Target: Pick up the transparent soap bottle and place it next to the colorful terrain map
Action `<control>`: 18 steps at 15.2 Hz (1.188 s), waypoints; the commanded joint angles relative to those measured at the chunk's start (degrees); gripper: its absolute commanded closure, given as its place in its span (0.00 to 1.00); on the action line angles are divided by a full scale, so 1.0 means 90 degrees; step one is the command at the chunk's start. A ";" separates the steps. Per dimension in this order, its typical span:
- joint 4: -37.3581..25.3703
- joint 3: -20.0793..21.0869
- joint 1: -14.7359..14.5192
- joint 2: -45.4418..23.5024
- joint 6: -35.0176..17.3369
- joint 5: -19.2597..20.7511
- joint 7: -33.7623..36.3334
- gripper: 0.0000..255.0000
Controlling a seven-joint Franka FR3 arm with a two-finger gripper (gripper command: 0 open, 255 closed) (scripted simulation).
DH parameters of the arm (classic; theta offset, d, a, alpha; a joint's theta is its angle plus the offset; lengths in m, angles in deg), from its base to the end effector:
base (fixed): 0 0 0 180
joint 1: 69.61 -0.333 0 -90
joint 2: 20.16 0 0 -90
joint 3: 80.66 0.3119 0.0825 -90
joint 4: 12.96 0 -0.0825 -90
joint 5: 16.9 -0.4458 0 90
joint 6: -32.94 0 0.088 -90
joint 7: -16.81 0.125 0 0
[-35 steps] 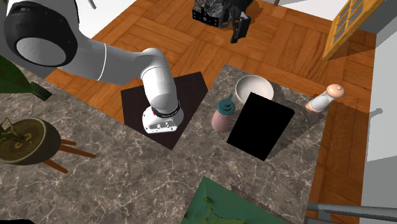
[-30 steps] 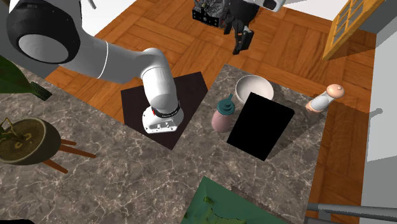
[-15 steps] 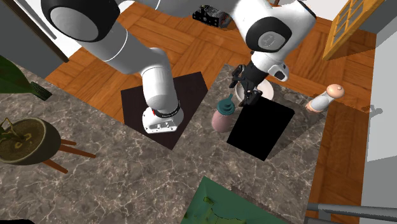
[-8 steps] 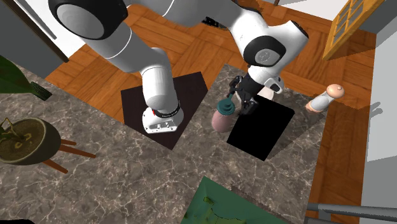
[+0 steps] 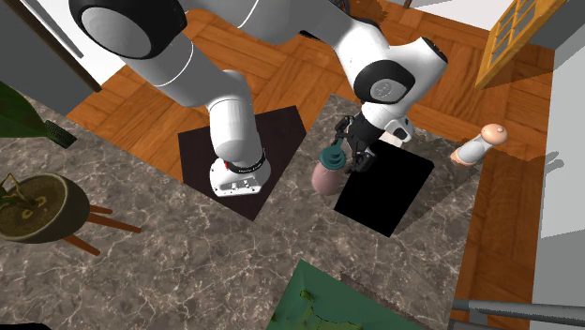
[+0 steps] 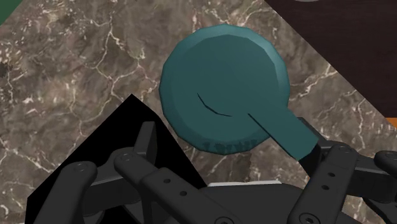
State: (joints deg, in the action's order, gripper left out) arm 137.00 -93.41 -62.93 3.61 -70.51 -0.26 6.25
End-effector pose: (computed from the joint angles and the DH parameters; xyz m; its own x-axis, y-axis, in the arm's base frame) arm 0.3650 -0.1491 0.3031 0.9099 -0.0082 -0.4148 0.0222 -0.9974 0.0686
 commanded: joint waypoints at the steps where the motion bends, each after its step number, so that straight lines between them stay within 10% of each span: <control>1: 0.0002 0.0000 0.0000 0.0001 -0.0002 0.0000 0.0000 0.00; 2: 0.0002 0.0000 0.0000 0.0000 -0.0002 0.0001 0.0000 1.00; 18: -0.0373 0.0082 -0.0008 0.0319 0.0686 -0.0054 -0.0091 1.00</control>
State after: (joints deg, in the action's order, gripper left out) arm 134.27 -92.74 -63.01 6.19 -65.24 -0.71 5.61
